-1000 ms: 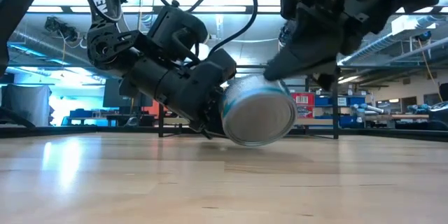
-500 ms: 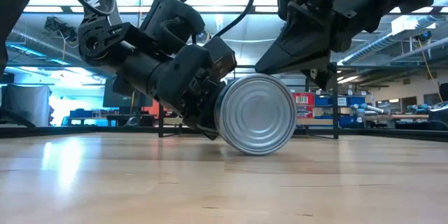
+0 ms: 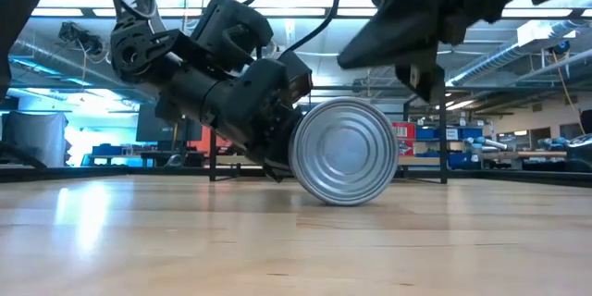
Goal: Stack canned seafood by type on shelf
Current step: Stack the yellow-blue tuna can on top of the yellow-blue tuna can on the shelf
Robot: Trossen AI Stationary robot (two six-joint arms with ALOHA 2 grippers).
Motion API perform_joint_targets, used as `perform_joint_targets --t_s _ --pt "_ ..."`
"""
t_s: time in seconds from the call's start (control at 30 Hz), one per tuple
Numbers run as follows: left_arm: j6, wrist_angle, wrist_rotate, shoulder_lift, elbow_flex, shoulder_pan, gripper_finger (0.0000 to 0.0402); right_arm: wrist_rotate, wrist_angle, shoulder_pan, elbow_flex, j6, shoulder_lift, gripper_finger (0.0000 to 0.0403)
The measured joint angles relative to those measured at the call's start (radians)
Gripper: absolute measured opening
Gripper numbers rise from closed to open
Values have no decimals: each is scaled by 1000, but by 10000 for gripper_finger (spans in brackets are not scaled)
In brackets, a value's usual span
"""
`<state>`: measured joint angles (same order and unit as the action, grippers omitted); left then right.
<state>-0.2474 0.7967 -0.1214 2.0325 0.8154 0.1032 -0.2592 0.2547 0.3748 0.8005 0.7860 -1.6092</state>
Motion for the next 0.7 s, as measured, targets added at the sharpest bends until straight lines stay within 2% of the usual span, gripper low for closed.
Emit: perform_joint_targets --t_s 0.1,0.23,0.43,0.53,0.7 --pt "0 -47 0 -27 -2 0 3 11 -16 4 0 0 39 18" --pt "0 -109 0 -90 -3 0 3 83 -65 25 0 0 80 21" --pt "8 -214 16 -222 -3 0 3 182 -139 68 0 -8 58 12" --pt "8 -271 38 -277 -3 0 3 163 -181 78 0 -27 30 8" --pt "1 -377 42 -340 -3 1 5 49 -220 53 0 -27 24 15"
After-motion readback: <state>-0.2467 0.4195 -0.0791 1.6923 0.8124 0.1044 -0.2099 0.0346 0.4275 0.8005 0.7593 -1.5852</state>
